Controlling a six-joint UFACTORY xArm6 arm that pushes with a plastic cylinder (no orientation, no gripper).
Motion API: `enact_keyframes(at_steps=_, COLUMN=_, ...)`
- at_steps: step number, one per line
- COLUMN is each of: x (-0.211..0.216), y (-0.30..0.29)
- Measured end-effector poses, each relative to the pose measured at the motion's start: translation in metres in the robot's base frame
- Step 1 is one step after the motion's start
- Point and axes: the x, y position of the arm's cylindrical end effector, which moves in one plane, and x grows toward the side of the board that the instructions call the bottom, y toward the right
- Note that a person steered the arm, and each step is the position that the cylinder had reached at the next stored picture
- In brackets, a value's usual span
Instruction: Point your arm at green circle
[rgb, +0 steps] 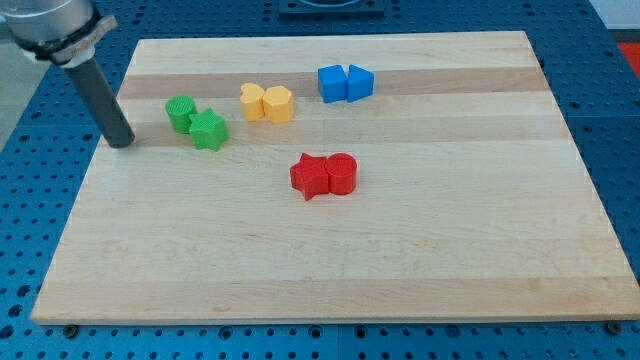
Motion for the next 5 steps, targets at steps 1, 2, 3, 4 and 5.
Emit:
enact_keyframes(at_steps=1, x=-0.035, y=0.0)
enact_keyframes(at_steps=2, x=-0.065, y=0.018)
enact_keyframes(at_steps=3, x=-0.078, y=0.057)
enact_keyframes(at_steps=4, x=-0.081, y=0.082)
enact_keyframes(at_steps=5, x=-0.067, y=0.095)
